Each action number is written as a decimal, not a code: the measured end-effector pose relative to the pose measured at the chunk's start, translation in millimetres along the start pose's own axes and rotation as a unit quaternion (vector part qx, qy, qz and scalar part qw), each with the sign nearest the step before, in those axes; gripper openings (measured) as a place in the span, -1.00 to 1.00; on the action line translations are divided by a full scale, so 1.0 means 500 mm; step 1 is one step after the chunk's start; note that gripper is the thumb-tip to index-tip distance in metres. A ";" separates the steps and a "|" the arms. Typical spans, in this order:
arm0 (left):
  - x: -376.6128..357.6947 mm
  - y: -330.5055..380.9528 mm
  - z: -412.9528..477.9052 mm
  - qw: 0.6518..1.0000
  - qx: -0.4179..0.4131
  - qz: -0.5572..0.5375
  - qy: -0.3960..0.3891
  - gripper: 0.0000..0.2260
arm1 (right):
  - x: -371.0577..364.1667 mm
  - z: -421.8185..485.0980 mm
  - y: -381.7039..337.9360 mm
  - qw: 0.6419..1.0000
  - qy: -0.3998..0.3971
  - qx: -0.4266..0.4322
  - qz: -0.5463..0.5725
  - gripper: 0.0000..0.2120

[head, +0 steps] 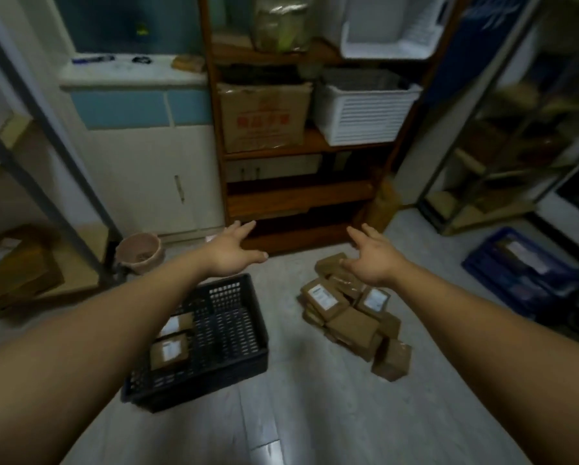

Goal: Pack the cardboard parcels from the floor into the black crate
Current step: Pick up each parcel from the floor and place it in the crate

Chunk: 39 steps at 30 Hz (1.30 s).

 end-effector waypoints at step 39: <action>-0.727 0.691 0.623 0.964 0.079 -0.175 -0.183 -0.53 | 0.061 0.391 1.094 0.967 -0.186 -0.130 0.115 -0.26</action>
Point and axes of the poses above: each hand's wrist, its own z-axis towards the middle knuckle, its own x-axis out of the back of the hand, y = z × x, the point moved 1 cm from there along z, towards the middle knuckle, and after that the axes turned 12 degrees about z, right-handed, at the moved point
